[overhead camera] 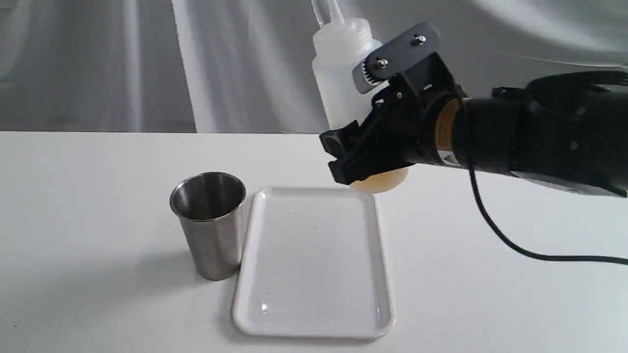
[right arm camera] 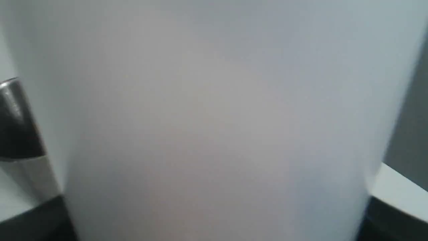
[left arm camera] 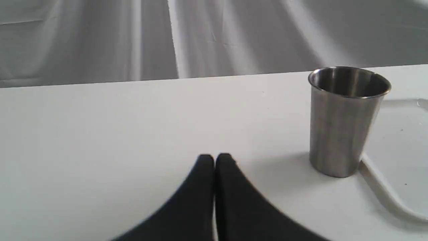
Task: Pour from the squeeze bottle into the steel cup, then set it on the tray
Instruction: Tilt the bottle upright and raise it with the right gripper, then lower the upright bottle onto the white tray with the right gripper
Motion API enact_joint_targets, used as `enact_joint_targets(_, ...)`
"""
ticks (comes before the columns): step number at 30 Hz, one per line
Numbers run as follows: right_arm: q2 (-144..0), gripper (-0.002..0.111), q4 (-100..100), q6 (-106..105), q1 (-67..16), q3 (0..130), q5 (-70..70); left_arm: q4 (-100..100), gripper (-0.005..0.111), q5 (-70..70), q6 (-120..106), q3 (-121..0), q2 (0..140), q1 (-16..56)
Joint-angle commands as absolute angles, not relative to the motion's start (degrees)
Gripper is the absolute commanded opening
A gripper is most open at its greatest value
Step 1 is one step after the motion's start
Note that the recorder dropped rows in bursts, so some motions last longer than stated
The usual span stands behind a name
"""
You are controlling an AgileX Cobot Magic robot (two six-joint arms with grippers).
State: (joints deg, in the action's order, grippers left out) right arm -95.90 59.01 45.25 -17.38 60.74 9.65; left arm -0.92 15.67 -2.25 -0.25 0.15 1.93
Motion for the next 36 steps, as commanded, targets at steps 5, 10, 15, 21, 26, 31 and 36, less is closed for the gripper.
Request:
enact_joint_targets(5, -90.23, 0.000, 34.00, 18.63, -14.47, 51.12, 27.62, -0.87, 0.000, 15.24, -1.97, 0.00, 0.00, 2.24)
enact_joint_targets(10, -90.25, 0.000, 16.19, 3.67, -14.47, 44.16, 39.79, -0.87, 0.000, 15.24, -2.10, 0.00, 0.00, 2.24)
enact_joint_targets(15, -90.25, 0.000, 8.09, -2.61, -14.81, 40.74, 49.89, -0.87, 0.000, 15.24, -2.10, 0.00, 0.00, 2.24)
enact_joint_targets(21, -90.25, 0.000, 7.72, -2.56, -14.94, 40.77, 50.14, -0.87, 0.000, 15.24, -1.97, 0.00, 0.00, 2.24)
enact_joint_targets(26, -90.13, 0.000, 7.95, -2.56, -14.94, 40.77, 47.15, -0.87, 0.000, 15.24, -1.97, 0.00, 0.00, 2.24)
enact_joint_targets(31, -90.26, 0.000, 7.71, -0.55, -15.49, 40.77, 47.22, -0.87, 0.000, 15.24, -2.09, 0.00, 0.00, 2.24)
enact_joint_targets(36, -90.51, 0.000, 7.32, 2.06, -16.60, 40.77, 45.23, -0.87, 0.000, 15.24, -2.09, 0.00, 0.00, 2.24)
